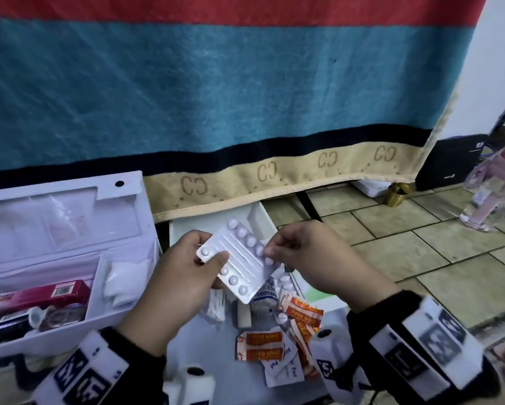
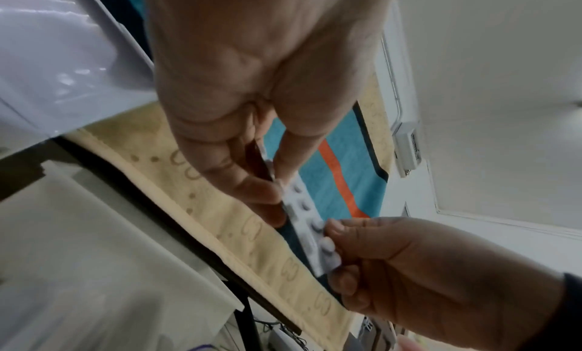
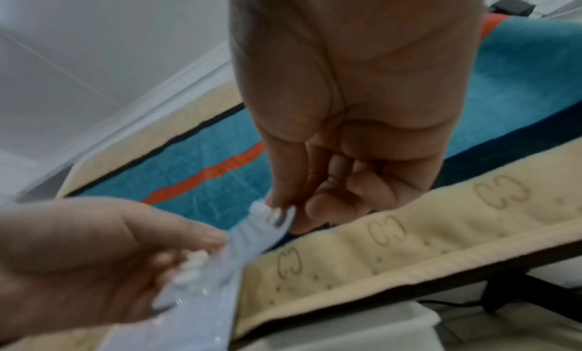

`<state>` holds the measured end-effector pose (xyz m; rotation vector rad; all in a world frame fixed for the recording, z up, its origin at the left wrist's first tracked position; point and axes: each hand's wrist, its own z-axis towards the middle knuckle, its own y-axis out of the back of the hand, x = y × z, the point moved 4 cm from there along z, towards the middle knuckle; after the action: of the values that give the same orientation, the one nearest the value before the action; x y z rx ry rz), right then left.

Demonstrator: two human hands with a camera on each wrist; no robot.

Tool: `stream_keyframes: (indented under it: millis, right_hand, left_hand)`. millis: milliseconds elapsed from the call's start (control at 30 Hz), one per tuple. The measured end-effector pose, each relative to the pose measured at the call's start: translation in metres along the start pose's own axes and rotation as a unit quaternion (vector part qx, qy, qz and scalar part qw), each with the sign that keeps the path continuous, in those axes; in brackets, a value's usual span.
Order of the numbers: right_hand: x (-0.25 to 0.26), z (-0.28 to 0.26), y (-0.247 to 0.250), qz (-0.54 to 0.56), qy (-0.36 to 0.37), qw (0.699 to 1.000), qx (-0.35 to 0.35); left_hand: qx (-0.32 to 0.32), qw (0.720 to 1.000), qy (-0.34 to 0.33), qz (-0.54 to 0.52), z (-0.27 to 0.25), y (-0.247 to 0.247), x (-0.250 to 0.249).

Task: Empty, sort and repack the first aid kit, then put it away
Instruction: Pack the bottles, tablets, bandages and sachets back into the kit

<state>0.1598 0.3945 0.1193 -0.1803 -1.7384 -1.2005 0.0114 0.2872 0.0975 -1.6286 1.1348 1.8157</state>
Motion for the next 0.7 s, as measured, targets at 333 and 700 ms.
stream_keyframes:
  millis: [333, 700]
  right_hand:
    - [-0.052, 0.038, -0.039, -0.463, 0.028, 0.867, 0.183]
    - [-0.061, 0.048, -0.058, -0.454, 0.046, 0.869, 0.191]
  left_hand:
    - [-0.062, 0.996, -0.010, 0.070, -0.015, 0.027, 0.009]
    - [-0.065, 0.995, -0.002, 0.075, -0.023, 0.035, 0.017]
